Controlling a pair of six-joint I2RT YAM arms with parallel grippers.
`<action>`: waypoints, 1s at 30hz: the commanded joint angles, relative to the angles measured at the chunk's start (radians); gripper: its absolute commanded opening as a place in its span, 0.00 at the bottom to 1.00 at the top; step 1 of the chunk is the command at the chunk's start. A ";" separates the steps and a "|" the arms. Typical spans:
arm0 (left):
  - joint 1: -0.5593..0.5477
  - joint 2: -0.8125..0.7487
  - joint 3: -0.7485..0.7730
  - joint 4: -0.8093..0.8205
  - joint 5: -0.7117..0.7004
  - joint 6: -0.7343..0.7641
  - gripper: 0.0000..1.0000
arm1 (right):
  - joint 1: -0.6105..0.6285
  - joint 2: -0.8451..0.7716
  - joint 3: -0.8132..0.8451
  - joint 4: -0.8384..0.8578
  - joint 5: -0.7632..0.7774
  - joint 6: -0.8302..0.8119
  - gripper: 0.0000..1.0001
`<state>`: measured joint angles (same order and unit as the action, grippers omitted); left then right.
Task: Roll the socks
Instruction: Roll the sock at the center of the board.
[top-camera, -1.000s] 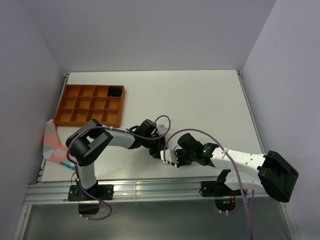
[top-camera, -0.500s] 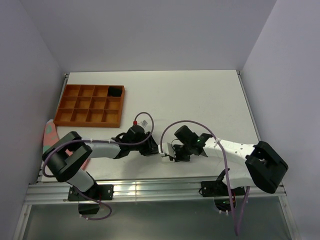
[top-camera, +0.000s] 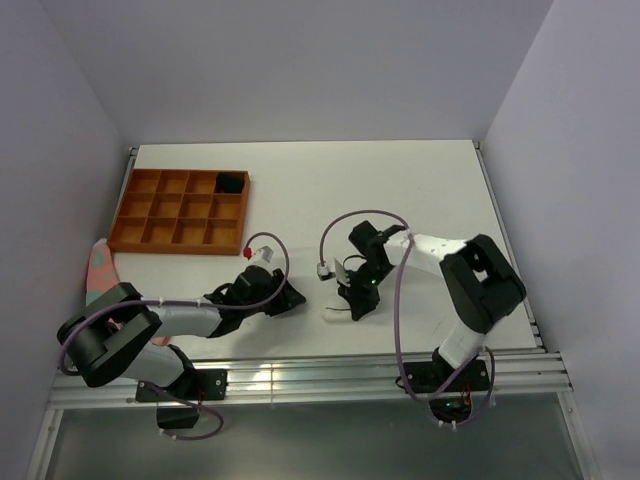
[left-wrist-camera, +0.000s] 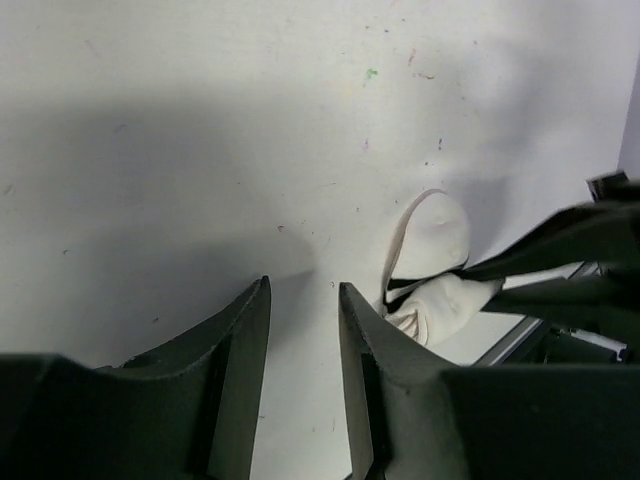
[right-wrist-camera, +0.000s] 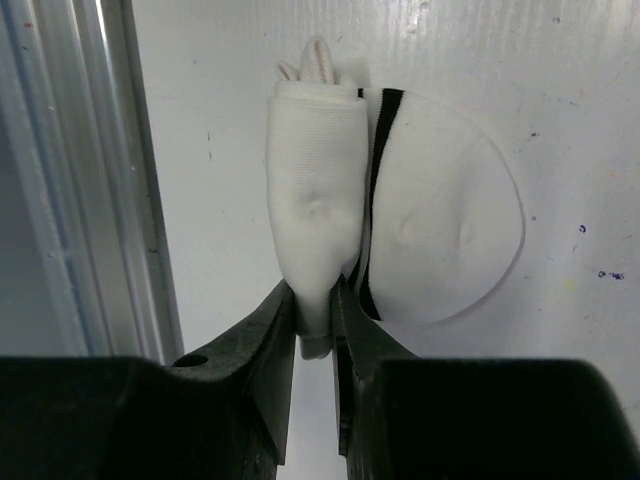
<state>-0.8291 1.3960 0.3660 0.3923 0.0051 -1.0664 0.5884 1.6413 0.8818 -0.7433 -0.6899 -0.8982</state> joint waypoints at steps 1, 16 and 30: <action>-0.021 -0.029 -0.058 0.208 -0.037 0.081 0.40 | -0.057 0.105 0.065 -0.158 -0.059 -0.048 0.13; -0.128 0.064 0.089 0.281 0.088 0.460 0.45 | -0.128 0.348 0.279 -0.315 -0.077 0.016 0.13; -0.128 0.208 0.217 0.183 0.237 0.600 0.46 | -0.128 0.359 0.301 -0.303 -0.017 0.122 0.13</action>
<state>-0.9527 1.5833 0.5411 0.5892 0.1852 -0.5293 0.4664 1.9865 1.1595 -1.0676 -0.7921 -0.7914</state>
